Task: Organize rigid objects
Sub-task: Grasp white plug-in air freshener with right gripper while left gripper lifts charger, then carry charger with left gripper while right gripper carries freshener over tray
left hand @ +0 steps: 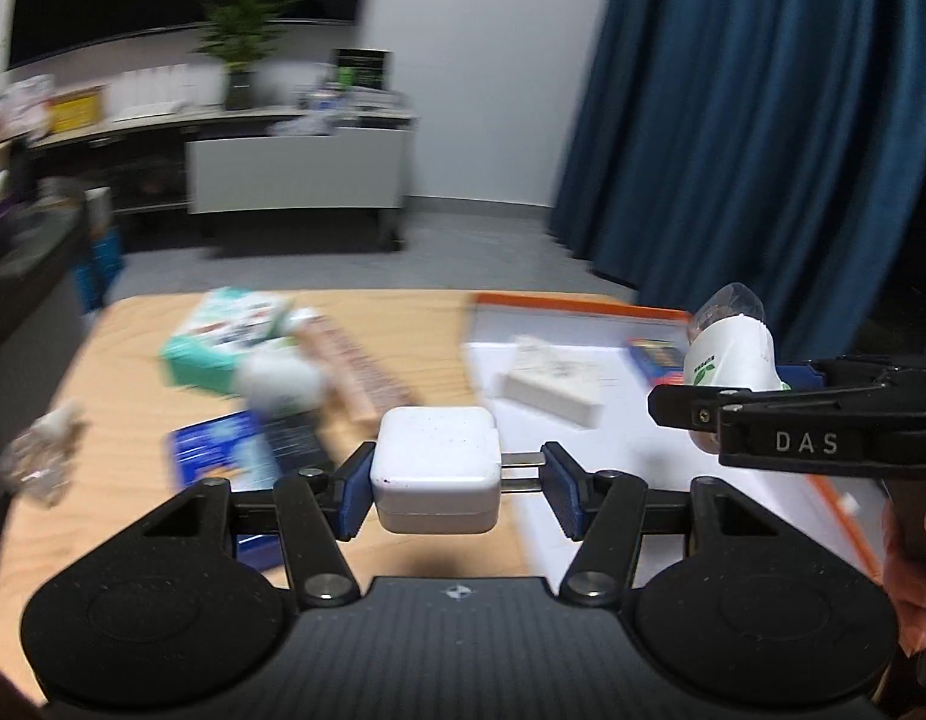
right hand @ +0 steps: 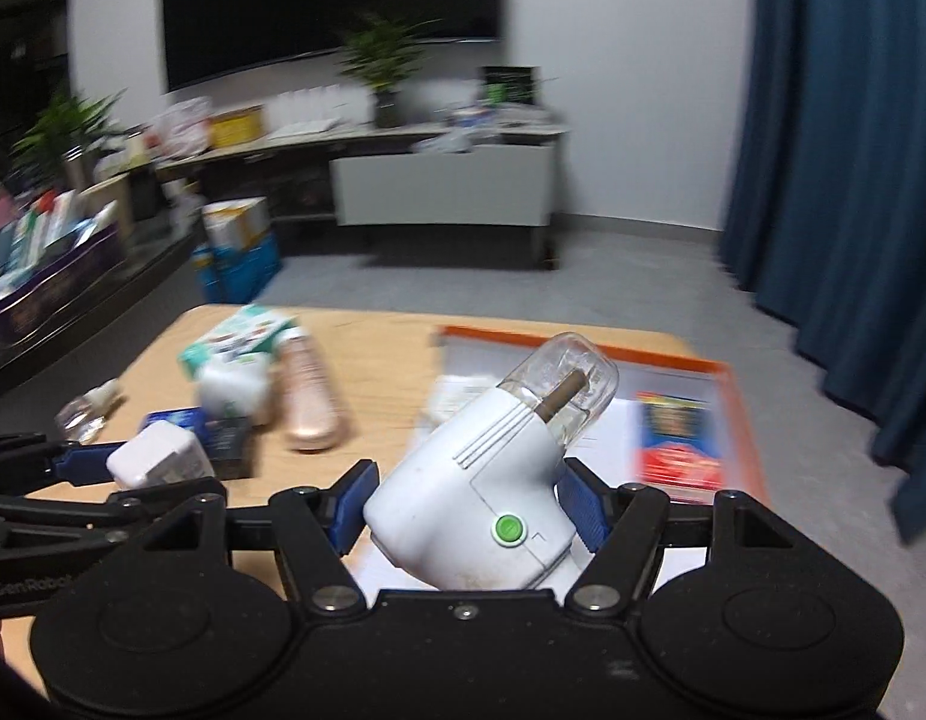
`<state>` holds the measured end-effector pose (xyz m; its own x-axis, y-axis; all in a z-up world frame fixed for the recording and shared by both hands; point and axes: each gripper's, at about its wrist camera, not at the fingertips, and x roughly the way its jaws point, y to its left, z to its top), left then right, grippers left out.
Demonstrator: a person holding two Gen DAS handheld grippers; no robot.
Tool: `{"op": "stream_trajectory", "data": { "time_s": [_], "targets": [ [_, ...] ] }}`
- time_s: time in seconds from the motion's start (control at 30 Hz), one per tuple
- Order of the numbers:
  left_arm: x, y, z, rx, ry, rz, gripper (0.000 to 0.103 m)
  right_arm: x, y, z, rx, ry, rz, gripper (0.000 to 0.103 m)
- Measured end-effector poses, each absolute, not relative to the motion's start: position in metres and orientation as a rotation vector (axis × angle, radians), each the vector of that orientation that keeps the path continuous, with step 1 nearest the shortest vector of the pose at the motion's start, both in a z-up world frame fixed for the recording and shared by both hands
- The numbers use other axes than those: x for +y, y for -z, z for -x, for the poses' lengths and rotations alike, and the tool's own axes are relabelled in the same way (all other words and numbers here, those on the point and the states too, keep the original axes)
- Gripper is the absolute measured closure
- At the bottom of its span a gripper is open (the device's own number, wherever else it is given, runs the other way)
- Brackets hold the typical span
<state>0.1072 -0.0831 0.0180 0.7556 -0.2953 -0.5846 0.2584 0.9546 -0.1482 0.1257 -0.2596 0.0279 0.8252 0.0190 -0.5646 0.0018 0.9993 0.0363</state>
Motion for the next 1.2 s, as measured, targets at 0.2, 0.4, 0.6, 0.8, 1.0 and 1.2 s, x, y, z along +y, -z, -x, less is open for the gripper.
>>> {"op": "stream_trajectory", "data": {
  "time_s": [0.2,0.4,0.6,0.8,1.0,1.2],
  "targets": [
    [-0.132,-0.03,-0.132,0.62,0.402,0.01,0.044,-0.308,-0.04,-0.098,0.565,0.111,-0.082,0.024],
    [-0.158,-0.023,-0.137,0.621,0.386,0.027,0.045,-0.325,-0.028,-0.092,0.545,0.129,-0.103,0.024],
    [-0.16,-0.021,-0.141,0.639,0.327,0.015,0.045,-0.329,-0.017,-0.092,0.55,0.109,-0.112,0.024],
    [-0.157,-0.022,-0.139,0.658,0.295,0.033,0.045,-0.327,-0.016,-0.096,0.551,0.091,-0.118,0.024],
    [-0.154,-0.021,-0.137,0.666,0.281,0.038,0.045,-0.322,-0.016,-0.097,0.559,0.079,-0.103,0.024],
    [-0.154,-0.019,-0.134,0.675,0.277,0.049,0.045,-0.318,-0.017,-0.098,0.561,0.073,-0.09,0.024]
  ]
}}
